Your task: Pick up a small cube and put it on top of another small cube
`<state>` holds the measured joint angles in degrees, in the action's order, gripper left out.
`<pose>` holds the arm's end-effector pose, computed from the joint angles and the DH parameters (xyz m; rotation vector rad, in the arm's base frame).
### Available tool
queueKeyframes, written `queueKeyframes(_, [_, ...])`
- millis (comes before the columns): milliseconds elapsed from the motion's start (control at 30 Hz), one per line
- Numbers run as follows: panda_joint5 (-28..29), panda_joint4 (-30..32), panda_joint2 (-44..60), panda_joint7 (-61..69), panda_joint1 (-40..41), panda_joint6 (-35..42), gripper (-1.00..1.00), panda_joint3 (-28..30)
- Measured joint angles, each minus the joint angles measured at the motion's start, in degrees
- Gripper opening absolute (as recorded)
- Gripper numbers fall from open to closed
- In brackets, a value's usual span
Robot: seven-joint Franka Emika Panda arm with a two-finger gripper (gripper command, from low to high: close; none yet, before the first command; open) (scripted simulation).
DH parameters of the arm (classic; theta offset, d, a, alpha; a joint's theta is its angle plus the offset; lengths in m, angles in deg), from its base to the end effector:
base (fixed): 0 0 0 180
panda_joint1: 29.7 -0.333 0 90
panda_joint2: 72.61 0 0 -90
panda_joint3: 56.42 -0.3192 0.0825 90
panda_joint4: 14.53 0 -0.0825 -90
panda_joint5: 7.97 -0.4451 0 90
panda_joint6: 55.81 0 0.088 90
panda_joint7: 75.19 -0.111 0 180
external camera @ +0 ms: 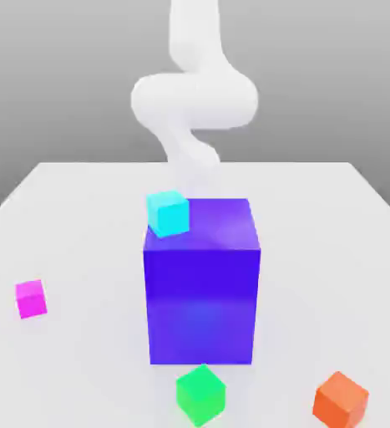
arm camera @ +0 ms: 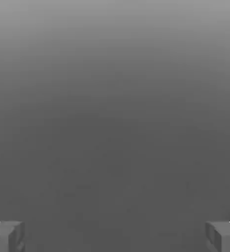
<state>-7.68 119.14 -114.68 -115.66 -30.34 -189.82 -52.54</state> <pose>0.4339 -0.0325 0.6718 -2.5066 1.0025 -0.9701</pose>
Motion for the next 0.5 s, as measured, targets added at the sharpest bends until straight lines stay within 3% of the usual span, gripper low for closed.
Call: queueKeyframes(500, [-1.58, 11.44, 21.91, 34.74, -2.50, -13.57, 0.00, 24.65])
